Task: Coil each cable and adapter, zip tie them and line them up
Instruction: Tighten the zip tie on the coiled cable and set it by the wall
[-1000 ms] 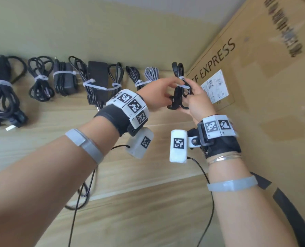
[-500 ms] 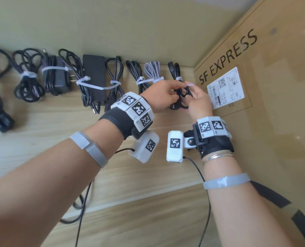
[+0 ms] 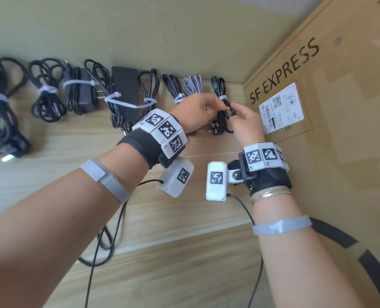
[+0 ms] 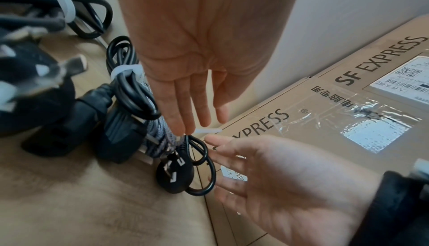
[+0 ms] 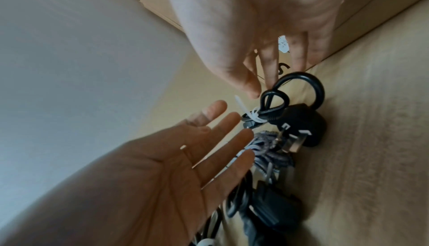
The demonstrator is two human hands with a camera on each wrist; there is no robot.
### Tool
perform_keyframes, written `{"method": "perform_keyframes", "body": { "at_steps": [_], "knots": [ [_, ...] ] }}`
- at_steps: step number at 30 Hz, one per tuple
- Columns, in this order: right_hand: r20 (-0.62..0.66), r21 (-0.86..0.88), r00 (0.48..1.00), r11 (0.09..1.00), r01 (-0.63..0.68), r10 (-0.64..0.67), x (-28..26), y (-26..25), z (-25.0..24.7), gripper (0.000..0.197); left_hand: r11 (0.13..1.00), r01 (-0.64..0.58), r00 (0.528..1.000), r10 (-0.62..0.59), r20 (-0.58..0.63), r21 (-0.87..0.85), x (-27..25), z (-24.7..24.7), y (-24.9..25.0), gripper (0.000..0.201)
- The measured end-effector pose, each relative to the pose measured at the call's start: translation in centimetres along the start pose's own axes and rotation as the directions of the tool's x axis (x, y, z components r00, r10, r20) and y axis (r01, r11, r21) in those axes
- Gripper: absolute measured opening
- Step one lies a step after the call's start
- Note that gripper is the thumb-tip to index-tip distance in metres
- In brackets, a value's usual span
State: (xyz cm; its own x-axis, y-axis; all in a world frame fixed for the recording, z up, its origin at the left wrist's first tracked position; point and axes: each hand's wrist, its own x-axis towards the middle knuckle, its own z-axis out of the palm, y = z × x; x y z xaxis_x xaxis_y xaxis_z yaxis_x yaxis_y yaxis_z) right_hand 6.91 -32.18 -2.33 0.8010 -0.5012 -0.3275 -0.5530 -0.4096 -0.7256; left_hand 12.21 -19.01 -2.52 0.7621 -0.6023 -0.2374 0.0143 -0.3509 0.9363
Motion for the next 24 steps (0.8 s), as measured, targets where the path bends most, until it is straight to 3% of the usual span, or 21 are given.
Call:
{"method": "perform_keyframes", "body": {
  "at_steps": [11, 24],
  "knots": [
    [-0.088, -0.088, 0.993, 0.994, 0.065, -0.072, -4.8, -3.0, 0.7, 0.035, 0.996, -0.008, 0.999, 0.004, 0.047, 0.083, -5.6, -2.4, 1.2, 0.033],
    [0.131, -0.119, 0.982, 0.981, 0.150, -0.134, -12.0, -4.7, 7.6, 0.027, 0.990, 0.075, 0.997, -0.073, -0.026, 0.121, -15.5, -6.8, -1.7, 0.025]
  ]
}}
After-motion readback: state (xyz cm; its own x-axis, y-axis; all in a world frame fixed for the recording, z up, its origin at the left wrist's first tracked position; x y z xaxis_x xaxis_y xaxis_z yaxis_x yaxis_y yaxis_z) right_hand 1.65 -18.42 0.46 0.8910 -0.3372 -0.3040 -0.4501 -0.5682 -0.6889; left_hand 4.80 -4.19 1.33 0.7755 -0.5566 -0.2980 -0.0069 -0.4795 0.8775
